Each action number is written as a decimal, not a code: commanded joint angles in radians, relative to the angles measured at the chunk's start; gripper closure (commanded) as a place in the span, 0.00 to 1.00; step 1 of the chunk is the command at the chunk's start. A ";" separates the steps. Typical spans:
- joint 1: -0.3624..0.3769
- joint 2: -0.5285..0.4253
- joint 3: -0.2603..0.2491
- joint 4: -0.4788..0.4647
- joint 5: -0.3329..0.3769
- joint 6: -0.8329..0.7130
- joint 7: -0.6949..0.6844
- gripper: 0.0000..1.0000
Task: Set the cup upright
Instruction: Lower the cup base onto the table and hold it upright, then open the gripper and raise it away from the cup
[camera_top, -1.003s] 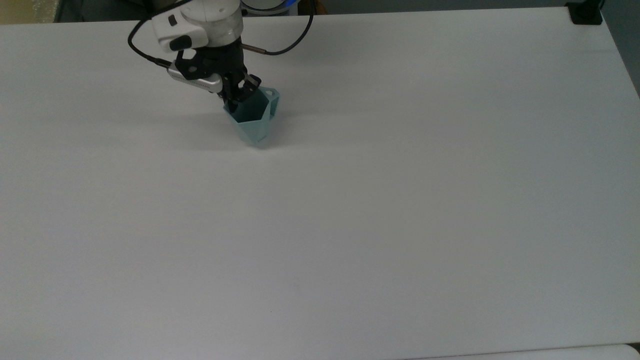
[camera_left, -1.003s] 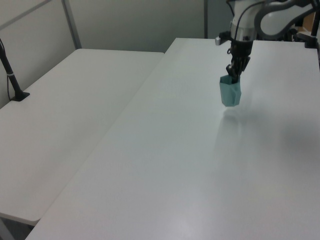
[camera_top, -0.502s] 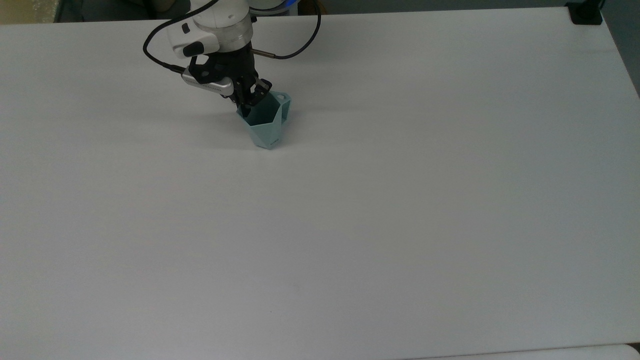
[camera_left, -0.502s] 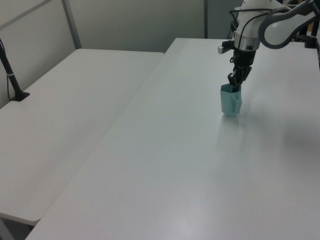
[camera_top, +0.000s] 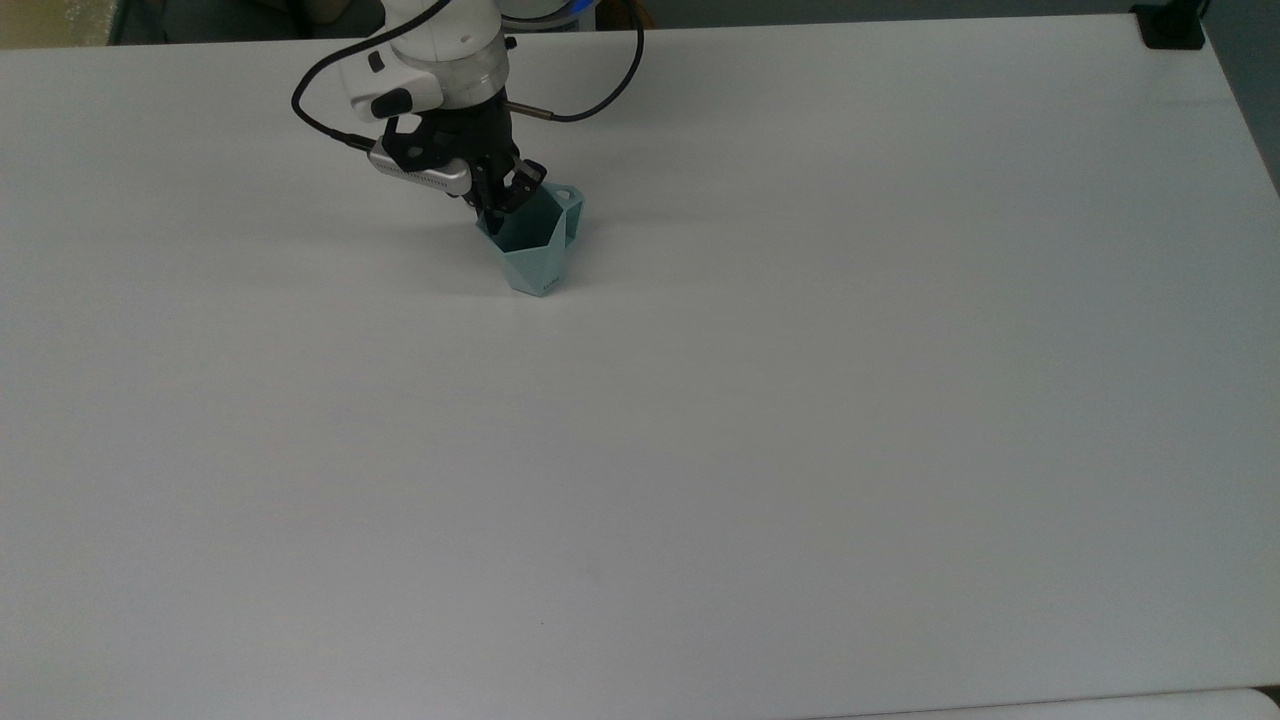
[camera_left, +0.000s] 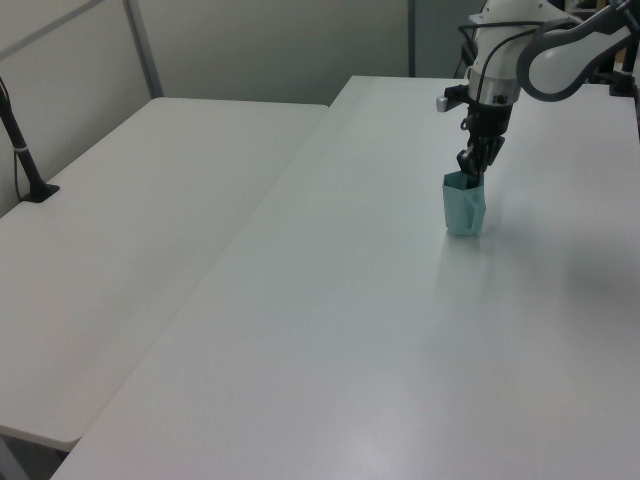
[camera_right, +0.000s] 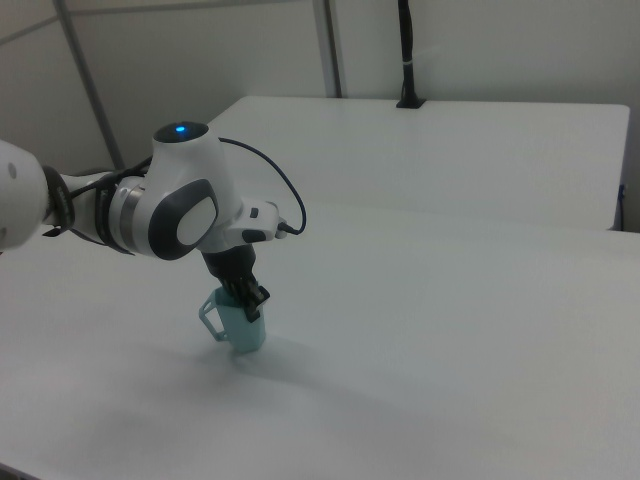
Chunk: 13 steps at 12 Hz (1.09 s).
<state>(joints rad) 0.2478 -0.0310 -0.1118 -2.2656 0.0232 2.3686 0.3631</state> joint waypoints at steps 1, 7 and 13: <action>0.015 0.003 -0.009 -0.011 0.027 0.031 -0.018 1.00; 0.016 -0.036 -0.011 0.115 0.026 -0.189 -0.026 0.00; 0.008 -0.119 -0.081 0.350 0.007 -0.412 -0.177 0.00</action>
<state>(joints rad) 0.2500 -0.1090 -0.1392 -1.9889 0.0232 2.0321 0.3078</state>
